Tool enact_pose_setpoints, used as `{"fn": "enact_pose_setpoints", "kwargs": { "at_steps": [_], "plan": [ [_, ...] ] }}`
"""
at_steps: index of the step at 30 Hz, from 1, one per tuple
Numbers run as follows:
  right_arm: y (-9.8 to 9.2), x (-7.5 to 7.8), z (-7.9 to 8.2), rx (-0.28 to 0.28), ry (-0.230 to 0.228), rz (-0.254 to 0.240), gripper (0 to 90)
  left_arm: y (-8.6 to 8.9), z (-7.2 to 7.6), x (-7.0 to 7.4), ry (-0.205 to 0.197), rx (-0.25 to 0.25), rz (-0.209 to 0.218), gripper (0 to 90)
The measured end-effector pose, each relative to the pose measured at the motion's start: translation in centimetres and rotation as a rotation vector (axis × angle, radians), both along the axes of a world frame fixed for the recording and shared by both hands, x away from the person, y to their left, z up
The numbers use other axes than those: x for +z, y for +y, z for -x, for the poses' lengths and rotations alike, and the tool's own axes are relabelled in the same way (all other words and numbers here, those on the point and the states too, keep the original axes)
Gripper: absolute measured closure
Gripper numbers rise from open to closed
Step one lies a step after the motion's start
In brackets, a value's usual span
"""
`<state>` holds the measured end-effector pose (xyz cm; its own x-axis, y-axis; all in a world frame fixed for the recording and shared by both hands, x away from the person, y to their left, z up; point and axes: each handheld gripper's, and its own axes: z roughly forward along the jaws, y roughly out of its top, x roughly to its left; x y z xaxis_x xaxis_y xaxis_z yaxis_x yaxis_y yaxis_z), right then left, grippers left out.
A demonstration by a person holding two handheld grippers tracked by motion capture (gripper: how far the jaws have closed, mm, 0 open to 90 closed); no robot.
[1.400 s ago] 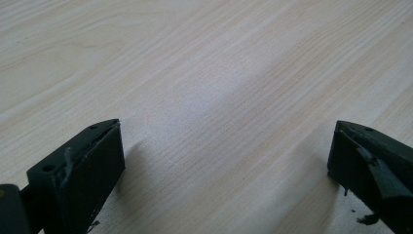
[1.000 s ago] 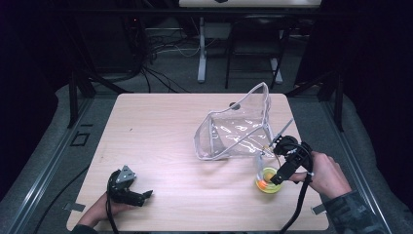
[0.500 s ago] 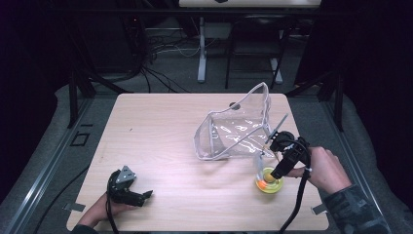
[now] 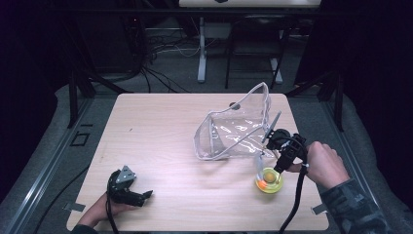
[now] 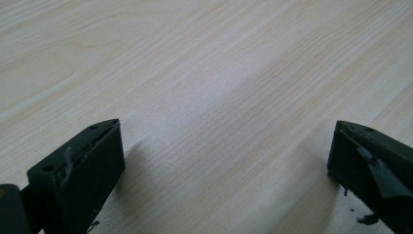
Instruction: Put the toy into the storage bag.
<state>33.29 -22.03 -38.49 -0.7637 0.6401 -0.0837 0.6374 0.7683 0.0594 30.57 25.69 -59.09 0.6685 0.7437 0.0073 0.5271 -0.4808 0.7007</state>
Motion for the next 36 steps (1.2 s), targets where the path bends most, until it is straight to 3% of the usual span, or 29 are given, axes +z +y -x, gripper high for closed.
{"fn": "enact_pose_setpoints", "kwargs": {
  "at_steps": [15, 21, 27, 35, 36],
  "plan": [
    [1.1, 0.5, -0.4, 0.032, 0.002, 0.069, 86.9, 0.0, 0.0, 0.0, -0.002, 0.002, -0.001, 0.1],
    [1.0, 0.7, -0.6, 0.034, 0.0, 0.066, 87.3, 0.0, 0.0, 0.0, -0.002, 0.002, -0.001, 0.1],
    [0.6, 1.0, -1.0, 0.016, 0.007, 0.013, 87.5, 0.0, 0.0, 0.0, -0.001, 0.0, 0.0, 0.1],
    [-0.1, 2.3, -1.0, 0.012, 0.007, 0.005, 87.4, 0.0, 0.0, 0.0, 0.0, 0.0, 0.001, 0.0],
    [-0.2, 2.5, -1.0, 0.02, 0.004, 0.021, 87.4, 0.0, 0.0, 0.0, 0.0, 0.001, 0.0, 0.0]
  ]
}}
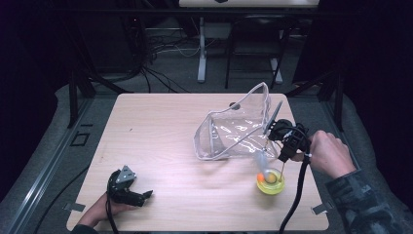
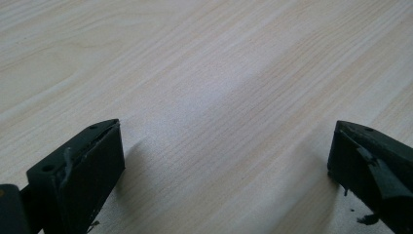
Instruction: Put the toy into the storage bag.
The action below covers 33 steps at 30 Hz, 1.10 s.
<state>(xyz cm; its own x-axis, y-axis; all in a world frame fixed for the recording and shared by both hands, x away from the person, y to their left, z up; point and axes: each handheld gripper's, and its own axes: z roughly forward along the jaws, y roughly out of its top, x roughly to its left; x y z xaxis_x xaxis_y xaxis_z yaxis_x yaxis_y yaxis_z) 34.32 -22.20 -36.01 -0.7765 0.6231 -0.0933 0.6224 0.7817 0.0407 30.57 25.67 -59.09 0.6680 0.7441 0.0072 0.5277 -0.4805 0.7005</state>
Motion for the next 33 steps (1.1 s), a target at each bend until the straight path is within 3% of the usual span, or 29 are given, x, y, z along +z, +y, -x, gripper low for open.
{"fn": "enact_pose_setpoints", "kwargs": {
  "at_steps": [33],
  "plan": [
    [-3.1, 2.4, -2.6, -0.109, -0.043, 0.04, 87.5, 0.0, 0.1, 0.0, -0.002, 0.003, 0.002, 0.1]
  ]
}}
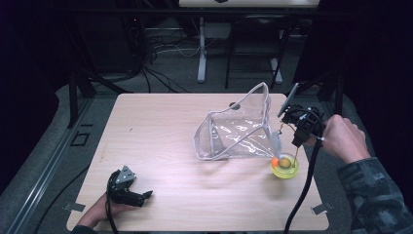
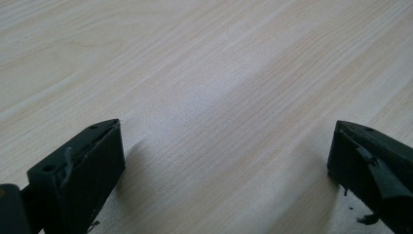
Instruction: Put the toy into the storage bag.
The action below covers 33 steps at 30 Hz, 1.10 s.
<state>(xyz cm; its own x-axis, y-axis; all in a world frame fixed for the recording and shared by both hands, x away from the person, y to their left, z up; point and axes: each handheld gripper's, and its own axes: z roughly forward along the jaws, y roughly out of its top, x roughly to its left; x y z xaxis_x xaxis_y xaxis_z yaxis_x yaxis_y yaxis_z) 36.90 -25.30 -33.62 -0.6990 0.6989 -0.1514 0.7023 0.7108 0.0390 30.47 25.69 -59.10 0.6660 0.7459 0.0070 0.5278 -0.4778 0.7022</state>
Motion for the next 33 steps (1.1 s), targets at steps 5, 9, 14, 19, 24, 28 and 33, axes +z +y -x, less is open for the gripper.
{"fn": "enact_pose_setpoints", "kwargs": {
  "at_steps": [5, 9, 14, 19, 24, 28, 33],
  "plan": [
    [-0.4, 0.3, -0.6, -0.019, -0.002, -0.001, 87.5, 0.1, 0.0, 0.1, 0.007, -0.009, -0.004, 0.1],
    [-0.8, 0.5, -0.9, -0.035, -0.002, -0.006, 87.5, 0.1, 0.0, 0.1, 0.008, -0.007, -0.003, 0.1],
    [-1.2, 0.9, -1.7, -0.06, 0.023, -0.007, 87.5, 0.0, 0.0, 0.1, 0.008, -0.007, -0.003, 0.1],
    [-1.6, 1.3, -2.3, -0.076, 0.027, -0.003, 87.5, 0.1, 0.0, 0.1, 0.007, -0.009, -0.004, 0.1],
    [-2.0, 1.8, -2.9, -0.089, 0.022, 0.006, 87.5, 0.1, 0.0, 0.1, 0.007, -0.009, -0.004, 0.1],
    [-2.3, 2.3, -3.6, -0.111, 0.032, -0.003, 87.5, 0.1, 0.0, 0.1, 0.008, -0.009, -0.004, 0.0],
    [-2.7, 2.4, -4.3, -0.129, 0.041, -0.004, 87.5, 0.1, 0.0, 0.1, 0.007, -0.009, -0.004, 0.0]
  ]
}}
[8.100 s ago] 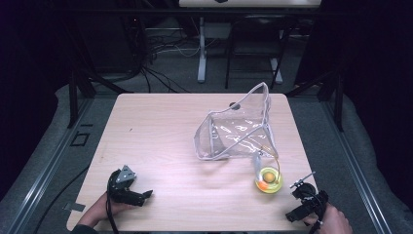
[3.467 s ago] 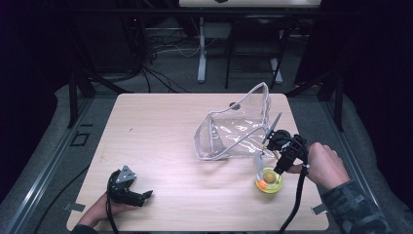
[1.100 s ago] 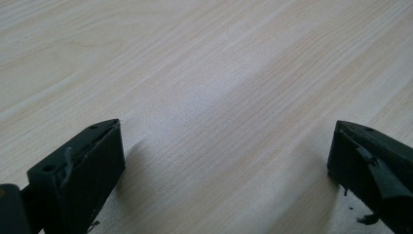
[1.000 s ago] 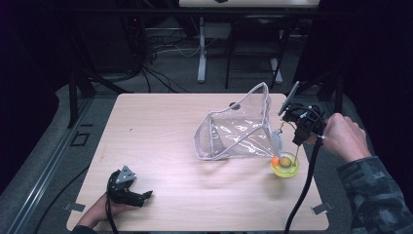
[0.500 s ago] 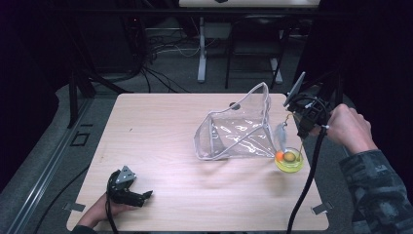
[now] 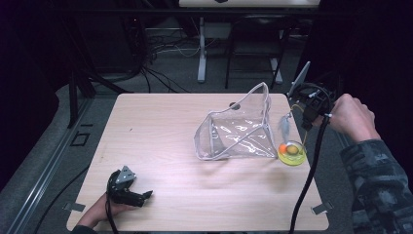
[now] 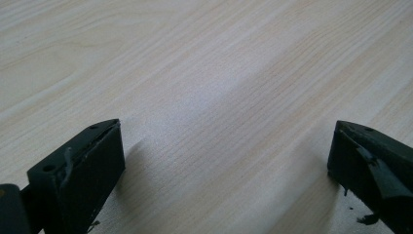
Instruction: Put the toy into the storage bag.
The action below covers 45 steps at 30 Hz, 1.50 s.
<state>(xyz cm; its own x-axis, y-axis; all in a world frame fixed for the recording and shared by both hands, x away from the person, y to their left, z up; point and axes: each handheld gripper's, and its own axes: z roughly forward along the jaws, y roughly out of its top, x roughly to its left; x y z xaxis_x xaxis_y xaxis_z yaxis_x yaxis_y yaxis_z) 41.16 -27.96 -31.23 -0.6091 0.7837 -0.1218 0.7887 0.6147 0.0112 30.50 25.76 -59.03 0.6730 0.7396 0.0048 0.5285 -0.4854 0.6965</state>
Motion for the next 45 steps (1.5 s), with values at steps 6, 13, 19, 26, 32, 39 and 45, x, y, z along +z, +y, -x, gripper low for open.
{"fn": "enact_pose_setpoints", "kwargs": {
  "at_steps": [6, 13, 19, 26, 32, 39, 45],
  "plan": [
    [0.0, 0.6, -0.7, -0.007, -0.025, 0.004, 87.6, 0.0, 0.0, 0.0, 0.0, -0.001, 0.0, 0.0],
    [0.4, 1.5, -1.4, -0.021, -0.035, 0.019, 87.6, 0.0, 0.0, 0.0, 0.0, -0.001, 0.0, 0.0],
    [0.6, 2.4, -2.1, -0.025, -0.038, 0.015, 87.6, 0.0, 0.0, 0.0, 0.0, -0.001, 0.0, 0.0],
    [1.1, 3.5, -2.5, -0.018, -0.05, 0.025, 87.5, 0.0, 0.0, 0.0, 0.0, -0.002, 0.0, 0.0],
    [1.3, 4.6, -2.5, -0.016, -0.073, 0.02, 87.5, 0.0, 0.0, 0.0, 0.0, -0.002, 0.0, 0.0],
    [1.7, 6.1, -2.6, -0.015, -0.086, 0.024, 87.5, 0.0, 0.0, 0.0, 0.0, 0.0, 0.0, 0.0],
    [2.4, 7.6, -2.6, -0.01, -0.102, 0.042, 87.5, 0.0, 0.0, 0.0, 0.0, 0.0, 0.0, 0.0]
  ]
}}
